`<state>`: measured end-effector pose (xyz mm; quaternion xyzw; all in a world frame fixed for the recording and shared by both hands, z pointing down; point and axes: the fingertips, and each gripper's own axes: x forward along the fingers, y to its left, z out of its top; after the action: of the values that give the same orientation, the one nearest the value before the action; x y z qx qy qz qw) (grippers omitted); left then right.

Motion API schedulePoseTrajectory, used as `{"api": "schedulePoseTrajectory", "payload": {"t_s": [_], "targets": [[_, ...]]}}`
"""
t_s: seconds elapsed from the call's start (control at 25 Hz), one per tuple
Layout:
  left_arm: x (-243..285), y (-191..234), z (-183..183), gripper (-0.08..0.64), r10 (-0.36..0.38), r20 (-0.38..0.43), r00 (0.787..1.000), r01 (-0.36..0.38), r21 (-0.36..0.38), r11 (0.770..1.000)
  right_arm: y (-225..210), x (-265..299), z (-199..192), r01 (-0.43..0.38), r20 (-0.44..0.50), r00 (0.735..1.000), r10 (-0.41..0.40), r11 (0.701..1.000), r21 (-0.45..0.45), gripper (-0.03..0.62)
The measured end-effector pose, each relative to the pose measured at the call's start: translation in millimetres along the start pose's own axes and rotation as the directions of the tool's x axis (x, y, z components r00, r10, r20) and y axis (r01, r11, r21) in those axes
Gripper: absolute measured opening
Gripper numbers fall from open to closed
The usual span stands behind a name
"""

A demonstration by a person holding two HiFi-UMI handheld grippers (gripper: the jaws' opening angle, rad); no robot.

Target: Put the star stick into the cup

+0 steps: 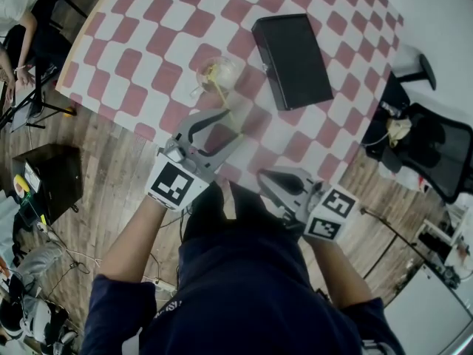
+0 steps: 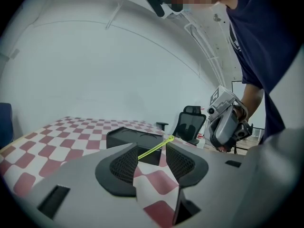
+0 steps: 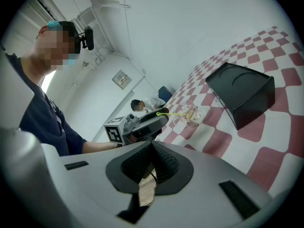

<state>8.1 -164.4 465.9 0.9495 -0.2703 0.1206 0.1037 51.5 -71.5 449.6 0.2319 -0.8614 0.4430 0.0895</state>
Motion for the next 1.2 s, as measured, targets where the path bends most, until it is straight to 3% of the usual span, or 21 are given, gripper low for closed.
{"api": "schedulePoseTrajectory", "payload": {"t_s": [0.48, 0.76, 1.2], "targets": [[-23.1, -6.8, 9.1, 0.231, 0.001, 0.001, 1.0, -0.001, 0.001, 1.0, 17.9, 2.4, -1.5, 0.013, 0.023, 1.0, -0.012, 0.999, -0.033, 0.015], [-46.4, -5.4, 30.6, 0.099, 0.044, -0.016, 0.999, -0.043, 0.018, 0.999, 33.6, -1.2, 19.5, 0.032, 0.077, 0.997, -0.024, 0.995, -0.095, 0.015], [-75.4, -15.4, 59.1, 0.043, 0.097, -0.023, 0.995, -0.097, -0.008, 0.995, 49.8, -12.9, 52.8, 0.048, 0.143, 0.99, -0.022, 0.982, -0.182, 0.015]]}}
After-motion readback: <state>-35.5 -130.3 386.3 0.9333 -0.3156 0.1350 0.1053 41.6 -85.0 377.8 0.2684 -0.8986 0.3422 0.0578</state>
